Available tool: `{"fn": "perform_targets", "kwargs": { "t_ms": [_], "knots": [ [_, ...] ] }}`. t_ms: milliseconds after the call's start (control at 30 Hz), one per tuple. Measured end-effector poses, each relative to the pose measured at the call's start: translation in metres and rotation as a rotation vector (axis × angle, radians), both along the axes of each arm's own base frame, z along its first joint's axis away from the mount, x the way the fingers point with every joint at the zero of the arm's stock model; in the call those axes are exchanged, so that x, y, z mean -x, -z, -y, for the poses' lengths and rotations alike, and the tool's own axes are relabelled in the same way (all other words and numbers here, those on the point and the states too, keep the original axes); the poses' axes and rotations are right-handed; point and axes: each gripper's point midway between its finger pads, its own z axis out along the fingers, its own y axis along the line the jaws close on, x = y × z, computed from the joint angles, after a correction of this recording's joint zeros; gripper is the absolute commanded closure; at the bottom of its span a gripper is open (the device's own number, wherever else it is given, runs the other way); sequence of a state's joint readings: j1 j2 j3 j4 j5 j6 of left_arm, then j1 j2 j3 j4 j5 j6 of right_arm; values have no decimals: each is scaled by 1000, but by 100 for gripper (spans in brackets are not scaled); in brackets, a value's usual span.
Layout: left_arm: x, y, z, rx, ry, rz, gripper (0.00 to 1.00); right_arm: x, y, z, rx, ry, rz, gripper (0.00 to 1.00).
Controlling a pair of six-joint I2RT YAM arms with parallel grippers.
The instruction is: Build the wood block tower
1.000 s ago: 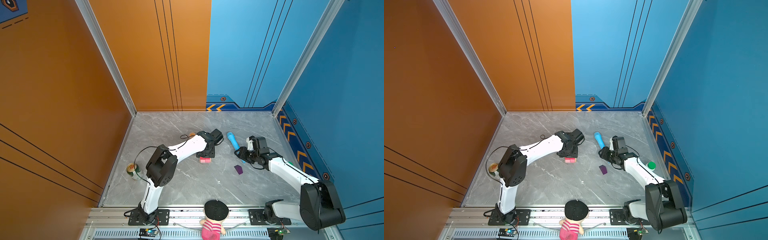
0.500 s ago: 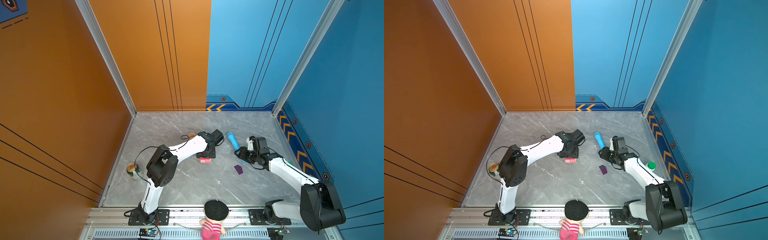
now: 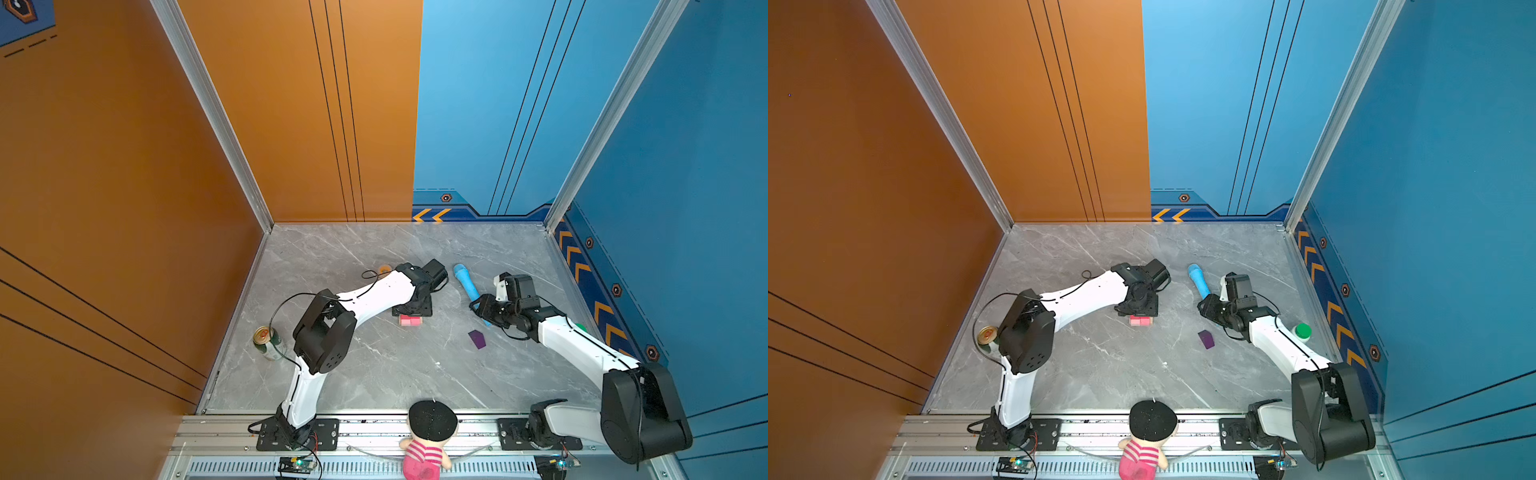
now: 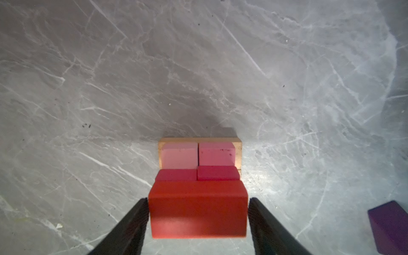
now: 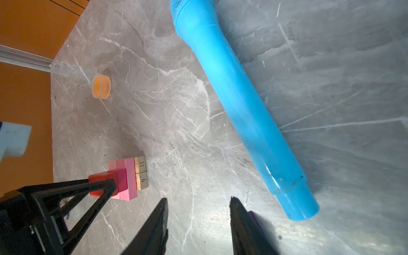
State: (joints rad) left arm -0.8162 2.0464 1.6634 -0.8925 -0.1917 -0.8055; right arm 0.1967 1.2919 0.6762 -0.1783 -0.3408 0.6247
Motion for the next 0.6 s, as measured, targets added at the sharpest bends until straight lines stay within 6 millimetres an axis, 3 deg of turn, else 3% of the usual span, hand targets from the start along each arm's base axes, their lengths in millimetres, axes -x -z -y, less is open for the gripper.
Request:
{"fn": "perform_targets", "kwargs": {
  "t_ms": [367,500,600],
  "knots": [
    [-2,-4,-1,-8,10,19,17,0,-10,0,-7,1,32,53],
    [-3,-22,-2,5,22,56,16,0,-17,0,-12,2,50,53],
    [-5,-44,-3,27,33,102,17,2,-25,-4,-16,-9,73,65]
  ]
}}
